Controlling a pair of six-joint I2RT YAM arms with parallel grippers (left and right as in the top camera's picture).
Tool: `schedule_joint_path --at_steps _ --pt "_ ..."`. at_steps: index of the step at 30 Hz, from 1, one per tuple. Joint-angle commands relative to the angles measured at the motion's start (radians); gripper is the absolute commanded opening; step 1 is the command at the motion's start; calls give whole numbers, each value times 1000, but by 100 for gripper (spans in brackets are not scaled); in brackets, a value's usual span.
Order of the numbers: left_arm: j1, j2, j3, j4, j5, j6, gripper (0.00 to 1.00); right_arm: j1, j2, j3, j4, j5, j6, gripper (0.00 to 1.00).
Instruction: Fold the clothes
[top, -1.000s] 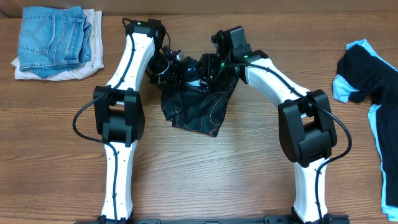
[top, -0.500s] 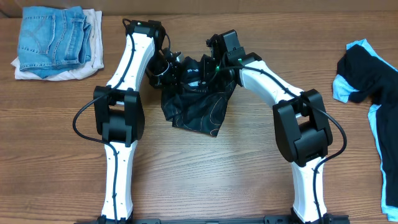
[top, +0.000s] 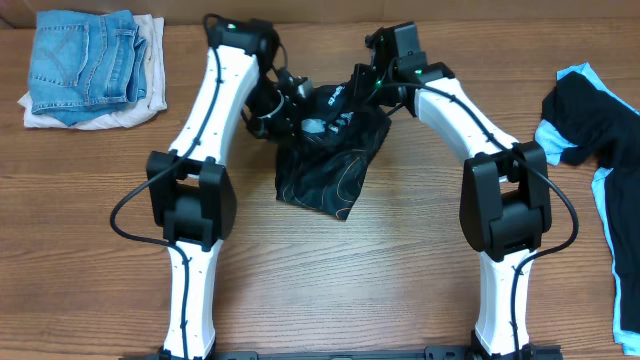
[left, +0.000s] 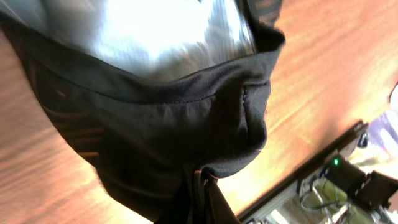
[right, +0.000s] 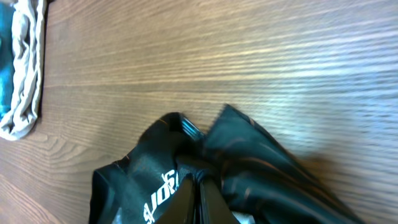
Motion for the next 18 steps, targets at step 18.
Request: schedule_joint_path --at_steps 18 --pt "-133 -16 -1 -40 -124 4 9 -126 3 183 -284 10 5 4"
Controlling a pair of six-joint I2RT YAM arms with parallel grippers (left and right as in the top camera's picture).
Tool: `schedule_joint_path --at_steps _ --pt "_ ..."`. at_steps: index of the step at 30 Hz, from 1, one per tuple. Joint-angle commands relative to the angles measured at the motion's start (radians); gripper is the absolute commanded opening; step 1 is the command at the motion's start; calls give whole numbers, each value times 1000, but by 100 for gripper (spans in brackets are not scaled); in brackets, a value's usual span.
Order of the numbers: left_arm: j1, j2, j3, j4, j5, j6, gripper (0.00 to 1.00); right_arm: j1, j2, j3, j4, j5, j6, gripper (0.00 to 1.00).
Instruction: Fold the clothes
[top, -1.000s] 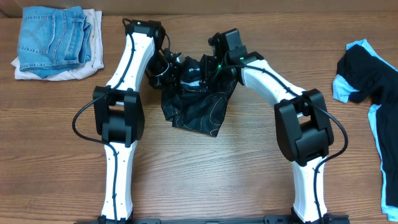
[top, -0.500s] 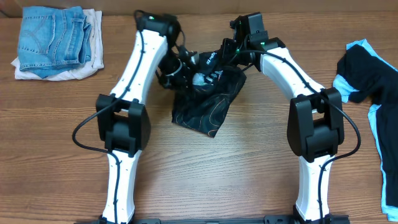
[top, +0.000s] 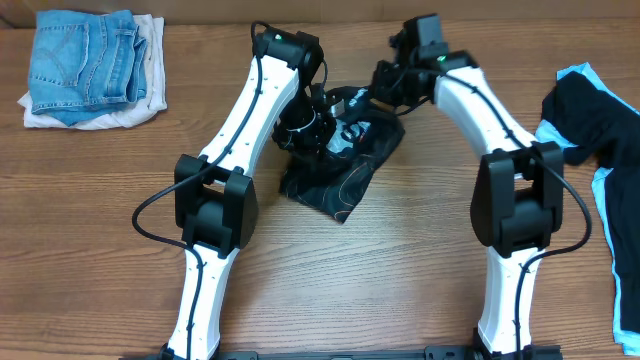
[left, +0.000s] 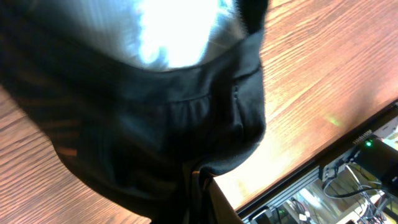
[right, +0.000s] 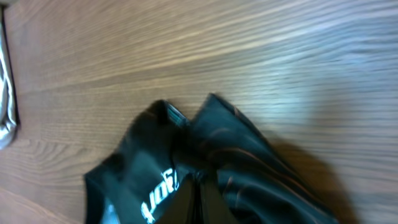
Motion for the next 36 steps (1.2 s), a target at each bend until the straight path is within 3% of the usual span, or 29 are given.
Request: schedule_joint_path --at_steps 1,10,21,22,24,25,31,33,36 --pt "-2 -16 -3 -3 -28 5 9 -51 1 119 -96 10 1 4" --pt "-2 -14 -30 -1 -63 8 16 -86 0 181 -373 32 0 4" --pt "-2 -3 -88 -1 -87 21 31 -95 -9 183 -620 256 2 4" --pt "-2 -3 -90 3 -87 21 31 -98 -9 183 -638 275 2 9" --pt "-2 -3 -89 24 -87 20 32 -104 -9 183 -661 315 1 45" --pt "-2 -3 -89 39 -80 20 32 -106 -9 183 -669 333 1 53" --pt "-8 -3 -89 81 -49 28 43 -113 -9 183 -685 300 0 59" --pt "-15 -3 -89 93 -45 30 52 -113 -9 183 -683 240 -39 59" --pt "-40 -3 -89 126 -23 50 74 -108 -9 182 -665 86 -165 62"
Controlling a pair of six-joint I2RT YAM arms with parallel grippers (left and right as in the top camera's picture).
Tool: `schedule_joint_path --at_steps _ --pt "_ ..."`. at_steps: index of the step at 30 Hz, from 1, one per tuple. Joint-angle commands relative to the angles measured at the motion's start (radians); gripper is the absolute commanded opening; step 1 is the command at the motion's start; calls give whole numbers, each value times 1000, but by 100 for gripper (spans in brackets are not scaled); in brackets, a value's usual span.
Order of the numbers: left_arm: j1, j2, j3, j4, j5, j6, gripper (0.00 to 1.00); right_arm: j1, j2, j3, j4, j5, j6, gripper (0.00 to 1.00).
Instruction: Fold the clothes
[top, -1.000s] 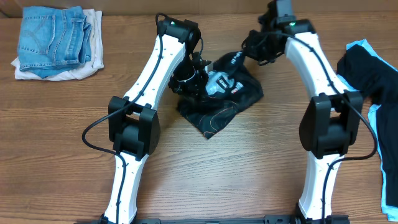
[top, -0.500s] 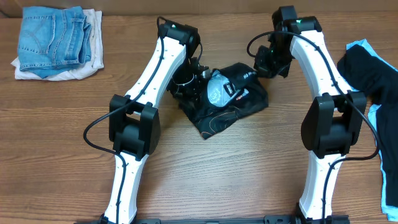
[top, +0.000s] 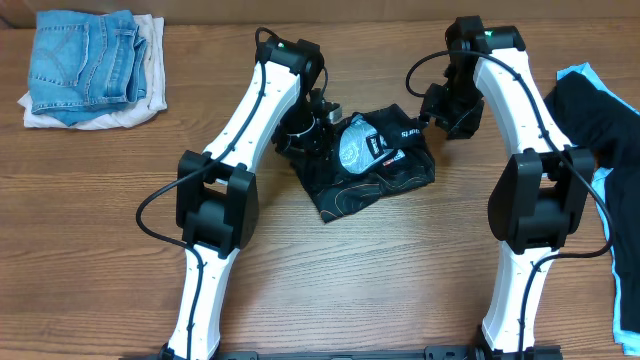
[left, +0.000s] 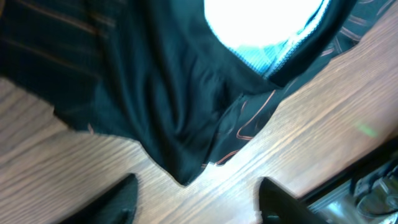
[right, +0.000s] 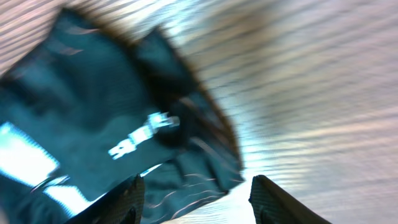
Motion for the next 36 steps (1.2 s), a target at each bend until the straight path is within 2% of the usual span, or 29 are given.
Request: schedule_joint_path --at_steps 1,3,7,11,15,18,22,25,32,36 --pt "-39 -3 -1 28 39 21 76 8 -8 27 14 -166 -140 65" --pt "-55 -3 -2 58 34 -4 78 18 -8 26 24 -164 -159 68" --pt "-66 -3 -18 106 -29 -116 74 41 -6 14 58 -164 -160 70" --pt "-66 -3 -55 142 -66 -140 72 63 -5 -16 100 -164 -159 70" --pt "-64 -3 -97 181 -99 -177 69 69 -3 -47 144 -164 -143 67" --pt "-64 -3 -129 220 -104 -192 65 69 -3 -48 155 -164 -114 58" --pt "-65 -3 -148 244 -146 -215 64 69 -3 -48 148 -164 -114 58" --pt "-64 -3 -160 254 -190 -240 57 69 -3 -48 140 -164 -106 55" --pt "-64 -3 -194 290 -194 -271 55 105 1 -81 150 -164 -106 46" --pt "-64 -3 -196 296 -194 -270 52 129 1 -152 197 -163 -106 45"
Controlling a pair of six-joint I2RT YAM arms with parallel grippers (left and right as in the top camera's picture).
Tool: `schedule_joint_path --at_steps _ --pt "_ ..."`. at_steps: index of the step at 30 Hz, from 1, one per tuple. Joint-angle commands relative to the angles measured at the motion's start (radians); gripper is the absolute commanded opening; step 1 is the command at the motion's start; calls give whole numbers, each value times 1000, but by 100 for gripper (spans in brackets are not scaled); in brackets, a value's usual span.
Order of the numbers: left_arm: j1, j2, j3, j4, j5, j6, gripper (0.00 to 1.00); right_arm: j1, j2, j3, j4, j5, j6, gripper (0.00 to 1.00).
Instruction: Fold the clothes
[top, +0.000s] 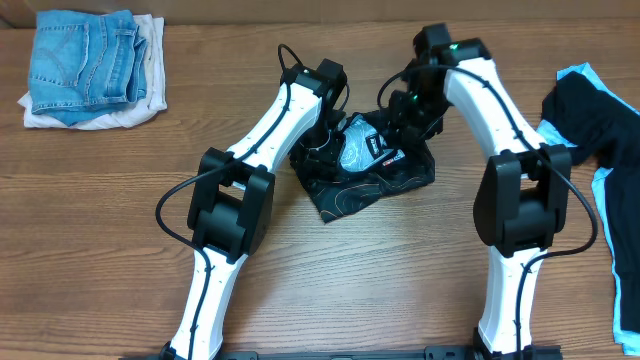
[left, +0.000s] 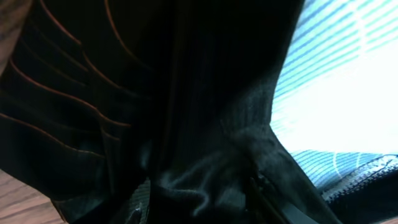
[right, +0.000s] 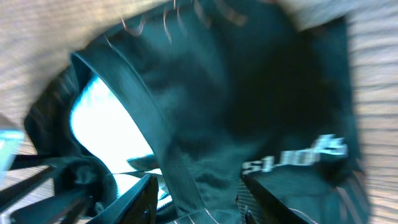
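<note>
A black garment (top: 372, 168) with thin orange stitching and a pale mesh lining lies bunched on the table's far middle. My left gripper (top: 322, 152) is down on its left part. In the left wrist view the left gripper (left: 199, 200) stands open, dark cloth (left: 186, 93) filling the gap between its fingers. My right gripper (top: 402, 112) is over the garment's upper middle. In the right wrist view the right gripper (right: 198, 199) is open just above the cloth, near white lettering (right: 292, 158) and the pale lining (right: 106, 121).
A folded stack of blue jeans (top: 85, 58) on pale cloth sits at the far left corner. A black and light blue garment (top: 592, 125) lies spread at the right edge. The wooden table (top: 330, 280) is bare in front of the arms.
Both open grippers have moved in from the garment's sides onto it: the left one rightward onto its left part, the right one leftward over its upper middle. The garment has hardly shifted.
Both grippers were shut on the black garment, holding it bunched above the table's far middle, then a little further right. Later it lay flatter on the table with both grippers open at its sides. Now both open grippers are down on it.
</note>
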Motion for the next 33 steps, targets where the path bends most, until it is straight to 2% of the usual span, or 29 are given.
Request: schedule_joint_path --at_steps 1,10,13,15,17,19,25,33 --pt "4 -3 -10 3 -17 -25 52 29 1 -64 35 -5 0 46" --pt "4 -3 -10 -1 -16 -25 50 67 3 -85 53 83 0 47" --pt "4 -3 -10 -2 -17 -25 34 72 3 -85 58 137 27 37" --pt "4 -3 -10 -6 -16 -24 16 72 3 -85 54 195 59 25" --pt "4 -3 -8 -21 -17 -24 4 68 3 -85 51 220 69 12" --pt "4 -3 -8 -32 -17 -20 4 63 3 -85 53 220 77 4" --pt "4 -4 20 -77 -25 7 4 53 2 -49 25 221 79 4" --pt "4 -11 136 -206 -24 29 4 53 -10 85 -134 225 79 4"
